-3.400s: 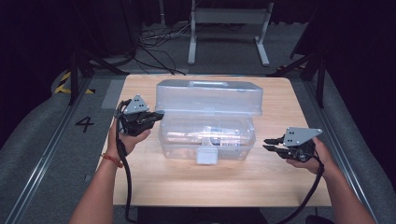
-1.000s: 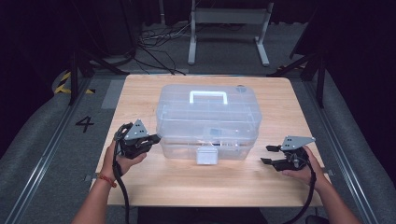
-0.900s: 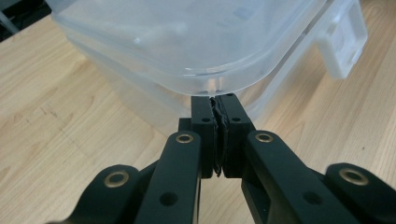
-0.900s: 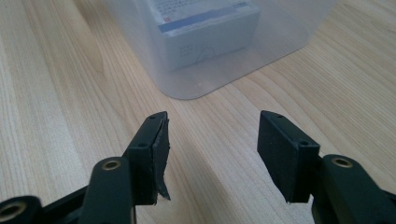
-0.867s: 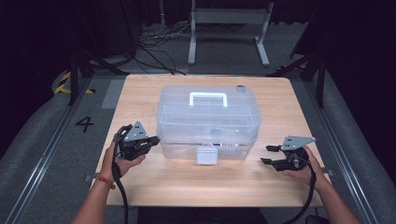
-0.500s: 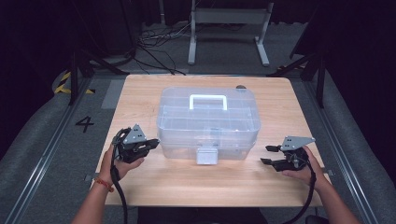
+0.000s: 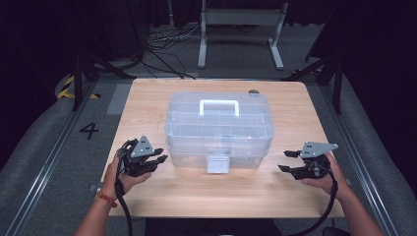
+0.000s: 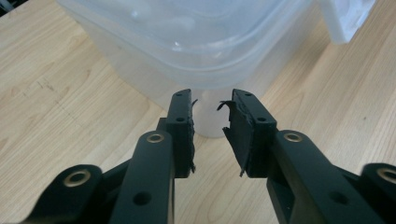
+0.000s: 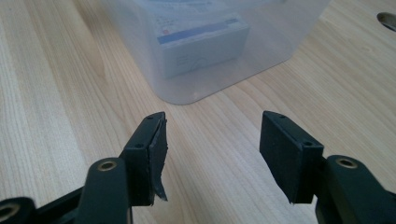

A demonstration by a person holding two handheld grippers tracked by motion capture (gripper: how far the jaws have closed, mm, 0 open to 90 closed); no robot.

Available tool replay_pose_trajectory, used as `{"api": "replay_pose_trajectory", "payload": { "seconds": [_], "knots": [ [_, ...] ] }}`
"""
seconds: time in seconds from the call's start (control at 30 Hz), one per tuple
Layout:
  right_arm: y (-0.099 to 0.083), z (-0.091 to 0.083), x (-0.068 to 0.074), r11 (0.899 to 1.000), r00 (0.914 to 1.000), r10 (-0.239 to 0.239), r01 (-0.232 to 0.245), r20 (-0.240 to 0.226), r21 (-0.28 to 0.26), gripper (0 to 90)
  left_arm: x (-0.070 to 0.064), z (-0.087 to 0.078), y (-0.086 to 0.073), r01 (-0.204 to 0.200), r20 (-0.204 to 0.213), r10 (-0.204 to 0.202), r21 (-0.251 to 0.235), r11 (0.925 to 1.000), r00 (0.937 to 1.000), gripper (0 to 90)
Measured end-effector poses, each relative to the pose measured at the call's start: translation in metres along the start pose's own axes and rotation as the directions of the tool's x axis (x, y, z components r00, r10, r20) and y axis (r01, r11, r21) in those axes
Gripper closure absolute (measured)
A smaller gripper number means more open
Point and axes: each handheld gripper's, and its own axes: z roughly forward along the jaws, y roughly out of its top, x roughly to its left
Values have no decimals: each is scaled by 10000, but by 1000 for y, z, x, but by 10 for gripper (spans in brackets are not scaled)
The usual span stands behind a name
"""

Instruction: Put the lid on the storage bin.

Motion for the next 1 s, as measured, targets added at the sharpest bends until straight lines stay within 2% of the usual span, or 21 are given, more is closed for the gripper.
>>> {"api": "replay_pose_trajectory", "payload": {
  "seconds": [0.2, 0.27, 0.4, 0.63, 0.7, 0.8, 1.0],
  "knots": [
    [8, -7, -1, 9995, 9995, -255, 252, 172, 182, 408, -1, -1, -8, 20, -413, 5, 597, 9982, 9991, 533],
    [6, -9, -1, 9988, 9989, -347, 336, 312, 347, 393, -2, -1, -12, 0, -471, 38, 814, 9967, 9989, 464],
    [-2, -14, -2, 9992, 9985, -264, 249, 489, 308, 380, -3, -2, -22, 57, -731, 32, 1211, 9926, 9973, 393],
    [-26, -22, -4, 9985, 9968, 244, -280, 766, 464, 352, -5, -2, -44, 451, -802, -353, 1234, 9913, 9962, 316],
    [-33, -26, -4, 9976, 9955, 489, -526, 810, 446, 348, -5, -3, -49, 388, -801, -274, 1446, 9887, 9964, 306],
    [-42, -30, -5, 9961, 9912, 718, -770, 1116, 430, 335, -5, -4, -59, 507, -777, -391, 1522, 9871, 9962, 288],
    [-61, -34, -8, 9901, 9814, 1300, -1362, 1413, 352, 307, -4, -9, -72, 644, -613, -556, 1519, 9863, 9966, 263]
  ]
}}
